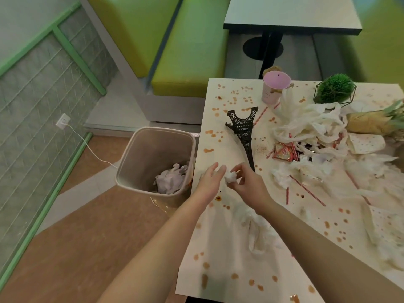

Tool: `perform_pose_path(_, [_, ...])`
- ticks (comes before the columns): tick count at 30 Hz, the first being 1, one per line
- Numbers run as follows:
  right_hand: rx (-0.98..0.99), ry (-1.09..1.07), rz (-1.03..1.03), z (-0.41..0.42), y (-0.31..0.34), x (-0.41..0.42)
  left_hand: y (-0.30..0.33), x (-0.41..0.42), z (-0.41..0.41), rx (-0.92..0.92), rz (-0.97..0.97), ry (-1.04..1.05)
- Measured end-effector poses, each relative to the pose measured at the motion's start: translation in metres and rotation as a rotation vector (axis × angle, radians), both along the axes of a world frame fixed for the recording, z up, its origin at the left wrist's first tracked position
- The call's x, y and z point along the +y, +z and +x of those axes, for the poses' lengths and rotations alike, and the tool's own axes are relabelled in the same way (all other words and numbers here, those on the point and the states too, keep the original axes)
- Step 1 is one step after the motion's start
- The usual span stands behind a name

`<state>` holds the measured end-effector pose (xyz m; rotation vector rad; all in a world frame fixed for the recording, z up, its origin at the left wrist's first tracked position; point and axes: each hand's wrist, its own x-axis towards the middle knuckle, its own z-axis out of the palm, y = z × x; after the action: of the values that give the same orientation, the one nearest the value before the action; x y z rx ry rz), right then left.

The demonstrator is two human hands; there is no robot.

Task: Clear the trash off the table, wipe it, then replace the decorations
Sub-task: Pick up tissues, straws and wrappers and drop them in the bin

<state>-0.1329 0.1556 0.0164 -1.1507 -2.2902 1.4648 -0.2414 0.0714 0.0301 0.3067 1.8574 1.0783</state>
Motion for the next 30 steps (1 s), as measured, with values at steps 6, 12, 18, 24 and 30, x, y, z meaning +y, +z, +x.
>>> perform_pose_path(6, [0.065,-0.031,-0.005,-0.005,0.021,0.0,0.013,0.003,0.001,-0.156,0.094,-0.015])
perform_pose_path(12, [0.065,-0.072,0.124,-0.017,0.034,-0.011,0.024,-0.007,-0.002,-0.103,0.161,-0.035])
perform_pose_path(18, [0.213,-0.075,0.078,-0.036,0.05,-0.035,0.037,-0.027,-0.024,0.074,0.091,0.018])
perform_pose_path(24, [0.163,-0.055,0.104,-0.049,0.062,-0.05,0.059,-0.056,-0.06,0.27,0.148,0.153])
perform_pose_path(30, [0.136,-0.104,0.062,-0.048,0.054,-0.061,0.049,-0.082,-0.094,0.543,-0.046,0.156])
